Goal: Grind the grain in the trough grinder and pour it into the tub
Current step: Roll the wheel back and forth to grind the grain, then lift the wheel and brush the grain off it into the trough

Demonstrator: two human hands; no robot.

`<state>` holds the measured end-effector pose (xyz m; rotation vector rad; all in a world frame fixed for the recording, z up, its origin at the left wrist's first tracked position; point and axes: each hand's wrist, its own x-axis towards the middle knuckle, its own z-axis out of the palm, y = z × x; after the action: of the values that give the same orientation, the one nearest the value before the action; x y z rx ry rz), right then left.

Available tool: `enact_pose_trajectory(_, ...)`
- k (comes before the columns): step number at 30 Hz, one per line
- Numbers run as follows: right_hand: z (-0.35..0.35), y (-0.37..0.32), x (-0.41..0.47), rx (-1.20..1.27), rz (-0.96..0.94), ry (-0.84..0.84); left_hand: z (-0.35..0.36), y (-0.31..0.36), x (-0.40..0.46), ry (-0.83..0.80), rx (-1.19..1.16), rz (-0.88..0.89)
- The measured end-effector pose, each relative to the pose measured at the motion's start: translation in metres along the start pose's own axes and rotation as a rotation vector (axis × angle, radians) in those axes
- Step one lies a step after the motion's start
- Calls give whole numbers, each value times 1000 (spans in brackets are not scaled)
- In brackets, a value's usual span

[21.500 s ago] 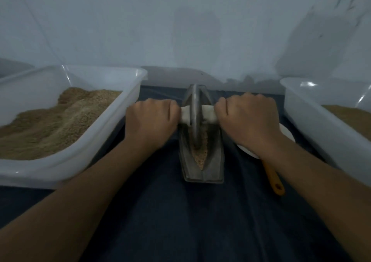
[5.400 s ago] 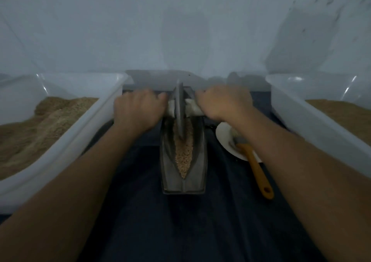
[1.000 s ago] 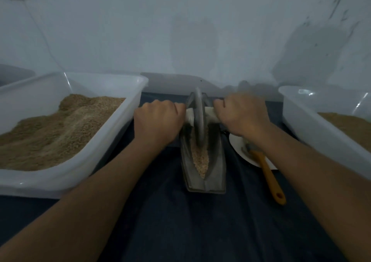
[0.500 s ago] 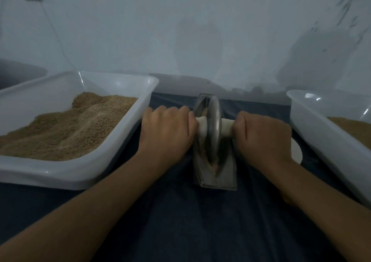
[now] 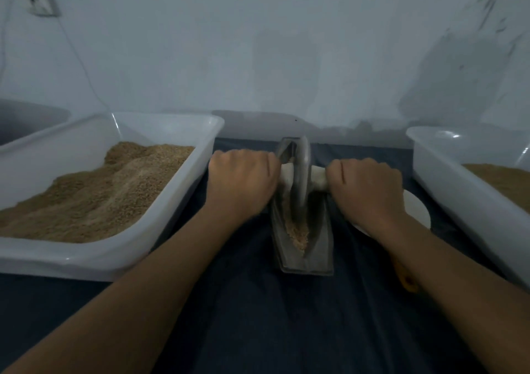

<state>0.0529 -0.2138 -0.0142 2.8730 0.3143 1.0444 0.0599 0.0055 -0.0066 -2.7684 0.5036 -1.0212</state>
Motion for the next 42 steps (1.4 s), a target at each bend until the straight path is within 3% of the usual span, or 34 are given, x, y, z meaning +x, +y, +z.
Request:
enact_pose_trajectory(5, -23, -13, -24, 68, 59, 207, -11, 1, -29, 74, -177, -136)
enact_pose_trajectory(17, -31, -4, -12, 243, 7, 192, 3, -2, -15, 34, -145, -191)
enact_pose_trajectory(23, -67, 17, -18, 245, 142, 232, 3, -4, -18, 59, -244, -185)
enact_pose_trajectory(25, -71, 25, -25, 223, 238, 121, 3, -4, -18, 65, -307, -189)
enact_pose_trajectory(30, -73, 40, -38, 174, 405, -349, 2, -11, -20, 32, -490, -132)
enact_pose_trajectory(36, -85, 52, -45, 208, 202, -853, -5, -25, -23, -133, -497, -4)
enact_pose_trajectory(39, -87, 53, -47, 188, 119, -960, -5, -32, -22, -213, -545, 26)
enact_pose_trajectory(42, -85, 50, -47, 254, 88, -976, -3, -33, -25, -176, -545, 50)
